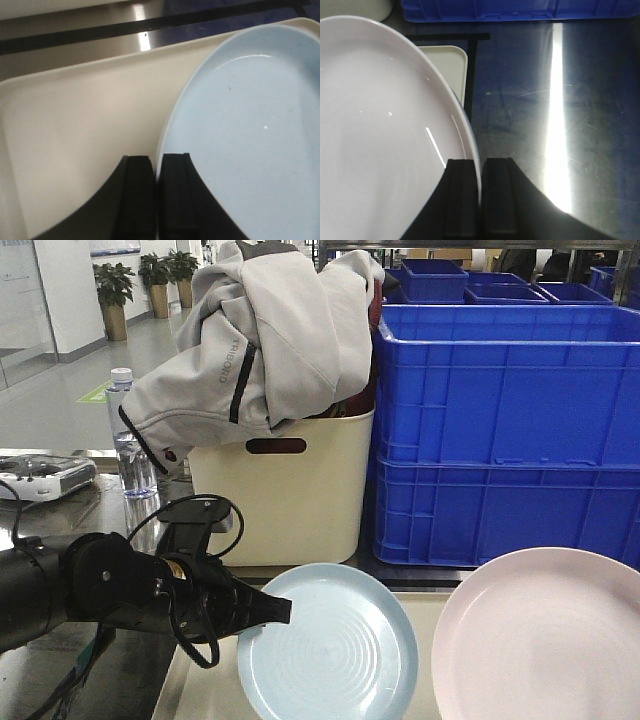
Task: Grab plate from conveyor and place on tray
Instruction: 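Lower the light blue plate onto the cream tray, open left gripper, then lower the pink plate onto the blue plate, open right gripper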
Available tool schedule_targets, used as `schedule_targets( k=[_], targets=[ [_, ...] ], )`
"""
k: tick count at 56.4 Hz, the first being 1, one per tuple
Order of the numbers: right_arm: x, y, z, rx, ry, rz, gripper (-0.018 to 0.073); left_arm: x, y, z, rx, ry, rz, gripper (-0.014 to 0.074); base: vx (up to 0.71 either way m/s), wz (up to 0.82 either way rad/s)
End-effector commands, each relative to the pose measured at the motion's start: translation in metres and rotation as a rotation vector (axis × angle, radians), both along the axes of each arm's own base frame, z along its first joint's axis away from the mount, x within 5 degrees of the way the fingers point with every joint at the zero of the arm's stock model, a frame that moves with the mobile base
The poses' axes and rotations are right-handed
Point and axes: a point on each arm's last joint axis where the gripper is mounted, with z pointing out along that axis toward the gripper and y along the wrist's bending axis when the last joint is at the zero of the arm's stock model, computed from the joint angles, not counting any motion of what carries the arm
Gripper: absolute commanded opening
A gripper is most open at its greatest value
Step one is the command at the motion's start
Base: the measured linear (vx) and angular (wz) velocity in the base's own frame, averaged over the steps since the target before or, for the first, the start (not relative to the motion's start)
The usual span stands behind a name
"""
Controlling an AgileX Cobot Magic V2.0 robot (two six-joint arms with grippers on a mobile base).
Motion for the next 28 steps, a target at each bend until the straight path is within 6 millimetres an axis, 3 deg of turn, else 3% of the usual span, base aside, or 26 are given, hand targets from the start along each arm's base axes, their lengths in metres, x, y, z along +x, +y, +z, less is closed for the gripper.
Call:
schedule_targets(
  k=[1, 15, 23, 28],
  targets=[
    [0.002, -0.001, 0.016, 0.009, -0.111, -0.01, -0.0012, -0.002, -0.001, 0.036, -0.082, -0.118, 0.02, 0.0244, 0.0, 0.0],
    [0.003, 0.001, 0.018, 0.035, -0.135, -0.006, -0.0012, -0.008, 0.001, 0.041, -0.05, -0.123, -0.019, 0.0391, 0.0, 0.0],
    [0.016, 0.007, 0.021, 0.141, -0.199, 0.007, -0.0012, -0.027, 0.012, 0.076, -0.005, -0.269, -0.076, 0.0379, 0.0, 0.0],
    [0.03, 0.013, 0.017, 0.191, -0.189, 0.037, -0.0011, -0.042, 0.021, 0.099, 0.007, -0.339, -0.082, 0.0304, 0.0, 0.0]
  ],
)
